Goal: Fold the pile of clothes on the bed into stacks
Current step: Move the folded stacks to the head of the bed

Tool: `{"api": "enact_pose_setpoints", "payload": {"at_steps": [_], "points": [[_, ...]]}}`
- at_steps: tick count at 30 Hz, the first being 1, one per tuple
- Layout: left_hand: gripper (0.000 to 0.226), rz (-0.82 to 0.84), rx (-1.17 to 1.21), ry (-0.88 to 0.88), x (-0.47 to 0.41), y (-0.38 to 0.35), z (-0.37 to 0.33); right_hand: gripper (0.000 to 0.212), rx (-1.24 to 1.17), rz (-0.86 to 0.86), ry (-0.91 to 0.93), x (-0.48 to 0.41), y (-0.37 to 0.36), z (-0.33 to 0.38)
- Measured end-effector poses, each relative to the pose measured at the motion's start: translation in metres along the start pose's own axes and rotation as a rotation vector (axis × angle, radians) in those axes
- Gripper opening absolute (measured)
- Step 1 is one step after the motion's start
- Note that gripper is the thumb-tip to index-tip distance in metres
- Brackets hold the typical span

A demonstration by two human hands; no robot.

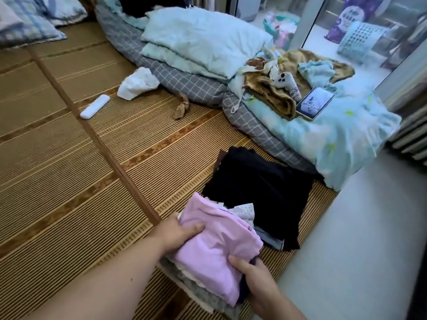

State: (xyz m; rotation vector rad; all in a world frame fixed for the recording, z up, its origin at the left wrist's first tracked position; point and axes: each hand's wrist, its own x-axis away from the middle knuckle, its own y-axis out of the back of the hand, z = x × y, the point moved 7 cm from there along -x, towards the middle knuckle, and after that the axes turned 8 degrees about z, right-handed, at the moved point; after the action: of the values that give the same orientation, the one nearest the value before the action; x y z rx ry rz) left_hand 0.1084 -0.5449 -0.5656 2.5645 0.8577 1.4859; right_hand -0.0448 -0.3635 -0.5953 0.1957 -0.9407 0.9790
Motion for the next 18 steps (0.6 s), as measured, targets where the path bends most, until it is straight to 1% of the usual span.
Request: {"api": "enact_pose_setpoints", "payload": {"at_steps": [2,5,6,8,9,10,11,12,15,18], "points": [[0.079,-0.009,-0.093,-0.011,0.018,0.006,-0.012,0.047,0.112,-0.042,0.004,0.02,-0.002,0.018],[0.08,0.0,-0.31,-0.043,0.058,0.01,-0.036,0.042,0.276,-0.112,0.024,0.059,-0.008,0.051],[0.082,0.011,-0.38,-0.069,0.072,0.008,-0.045,0.043,0.316,-0.122,0.034,0.068,-0.012,0.061],[0.087,0.017,-0.463,-0.146,0.111,0.01,-0.067,0.053,0.454,-0.114,0.07,0.1,-0.033,0.09],[0.089,0.017,-0.466,-0.183,0.131,0.011,-0.078,0.064,0.558,-0.11,0.093,0.117,-0.046,0.106],[0.09,0.006,-0.461,-0.226,0.157,0.015,-0.09,0.08,0.683,-0.109,0.136,0.139,-0.063,0.124],[0.09,-0.011,-0.462,-0.273,0.18,0.019,-0.103,0.089,0.816,-0.111,0.191,0.159,-0.081,0.143],[0.089,-0.039,-0.477,-0.318,0.202,0.024,-0.114,0.094,0.94,-0.114,0.267,0.178,-0.098,0.159],[0.084,-0.196,-0.578,-0.459,0.275,0.05,-0.141,0.092,1.275,-0.13,0.533,0.247,-0.153,0.204],[0.083,-0.37,-0.676,-0.555,0.339,0.071,-0.148,0.086,1.634,-0.16,0.738,0.301,-0.196,0.22]]}}
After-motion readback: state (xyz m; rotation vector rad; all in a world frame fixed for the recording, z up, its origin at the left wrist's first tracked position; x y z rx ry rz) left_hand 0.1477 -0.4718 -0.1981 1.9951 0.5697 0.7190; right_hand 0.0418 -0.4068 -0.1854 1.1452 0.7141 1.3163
